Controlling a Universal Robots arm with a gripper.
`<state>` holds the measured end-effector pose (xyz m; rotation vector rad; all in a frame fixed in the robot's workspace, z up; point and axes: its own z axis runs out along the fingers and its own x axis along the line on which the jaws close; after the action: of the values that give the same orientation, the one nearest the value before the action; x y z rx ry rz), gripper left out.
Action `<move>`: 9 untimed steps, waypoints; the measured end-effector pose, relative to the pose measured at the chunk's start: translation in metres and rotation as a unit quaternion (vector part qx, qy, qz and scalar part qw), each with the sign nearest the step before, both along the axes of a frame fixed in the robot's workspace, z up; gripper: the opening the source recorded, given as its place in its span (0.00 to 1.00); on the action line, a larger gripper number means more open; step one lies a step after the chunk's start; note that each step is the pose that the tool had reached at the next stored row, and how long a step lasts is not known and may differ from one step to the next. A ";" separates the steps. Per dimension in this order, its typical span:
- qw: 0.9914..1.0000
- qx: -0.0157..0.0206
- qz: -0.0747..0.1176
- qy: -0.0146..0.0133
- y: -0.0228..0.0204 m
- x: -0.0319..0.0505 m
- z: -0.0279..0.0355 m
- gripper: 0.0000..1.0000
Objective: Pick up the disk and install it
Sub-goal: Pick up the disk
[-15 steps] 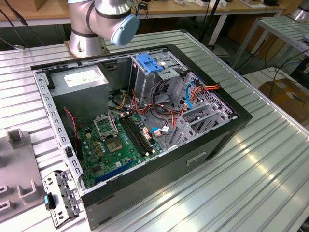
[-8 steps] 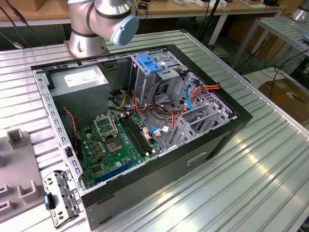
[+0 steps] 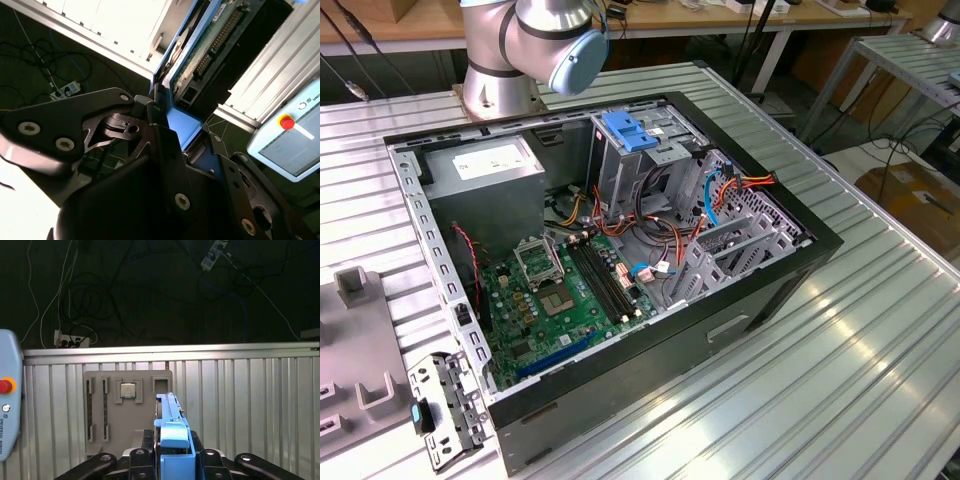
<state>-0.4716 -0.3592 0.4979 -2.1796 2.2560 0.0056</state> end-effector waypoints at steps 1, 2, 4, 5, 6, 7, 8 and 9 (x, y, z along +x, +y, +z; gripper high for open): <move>1.000 0.000 0.000 0.000 0.0000 0.0000 0.0000 0.37; 1.000 0.000 0.000 0.000 0.0000 0.0000 0.0001 0.37; 1.000 0.000 0.000 0.000 0.0000 0.0000 0.0001 0.37; 1.000 0.000 0.000 0.000 0.0000 0.0000 0.0001 0.37; 1.000 0.000 0.000 0.000 0.0000 0.0000 0.0001 0.37; 1.000 0.000 0.000 0.000 0.0000 0.0003 0.0001 0.37; 1.000 0.000 0.000 0.000 0.0000 0.0007 0.0002 0.37; 1.000 0.000 0.000 0.000 0.0000 0.0012 0.0002 0.37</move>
<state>-0.4704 -0.3592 0.4981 -2.1798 2.2560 0.0057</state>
